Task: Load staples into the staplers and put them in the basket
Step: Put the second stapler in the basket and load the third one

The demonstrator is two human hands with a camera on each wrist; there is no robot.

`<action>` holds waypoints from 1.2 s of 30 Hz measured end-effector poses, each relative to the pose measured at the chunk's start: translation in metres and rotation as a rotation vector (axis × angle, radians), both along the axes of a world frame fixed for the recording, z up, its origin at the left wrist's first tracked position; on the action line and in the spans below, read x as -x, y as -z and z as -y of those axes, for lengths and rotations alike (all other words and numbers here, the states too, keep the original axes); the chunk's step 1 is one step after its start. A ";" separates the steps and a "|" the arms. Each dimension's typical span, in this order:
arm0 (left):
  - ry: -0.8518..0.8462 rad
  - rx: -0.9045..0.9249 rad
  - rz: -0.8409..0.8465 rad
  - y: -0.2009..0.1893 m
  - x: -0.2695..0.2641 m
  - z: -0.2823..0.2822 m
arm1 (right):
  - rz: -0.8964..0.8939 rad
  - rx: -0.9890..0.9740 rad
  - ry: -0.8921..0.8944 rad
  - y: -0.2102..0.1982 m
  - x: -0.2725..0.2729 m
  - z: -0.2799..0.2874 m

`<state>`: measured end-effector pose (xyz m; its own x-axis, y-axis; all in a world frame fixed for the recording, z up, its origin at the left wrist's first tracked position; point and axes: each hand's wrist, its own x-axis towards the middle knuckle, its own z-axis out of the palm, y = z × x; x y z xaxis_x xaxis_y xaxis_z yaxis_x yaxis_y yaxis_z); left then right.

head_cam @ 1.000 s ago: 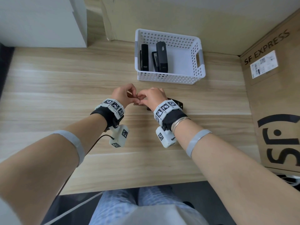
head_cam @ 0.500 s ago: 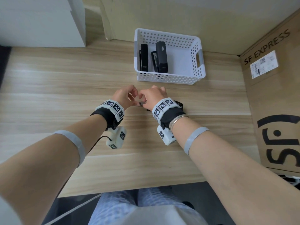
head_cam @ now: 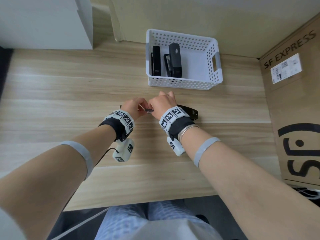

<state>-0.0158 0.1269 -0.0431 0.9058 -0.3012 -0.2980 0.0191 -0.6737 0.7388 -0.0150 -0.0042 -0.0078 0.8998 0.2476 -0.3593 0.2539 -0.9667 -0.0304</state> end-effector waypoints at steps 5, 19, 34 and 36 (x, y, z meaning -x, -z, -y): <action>0.014 -0.058 -0.015 -0.003 0.000 0.002 | -0.005 -0.003 -0.016 -0.003 -0.002 0.000; 0.139 -0.214 0.101 0.000 0.000 0.004 | -0.024 -0.037 0.015 -0.005 -0.004 0.005; 0.088 -0.279 0.142 -0.006 0.003 0.005 | -0.059 -0.056 0.061 -0.002 -0.006 -0.001; 0.100 -0.282 0.134 -0.004 0.003 0.006 | -0.069 -0.073 0.068 -0.003 -0.007 -0.003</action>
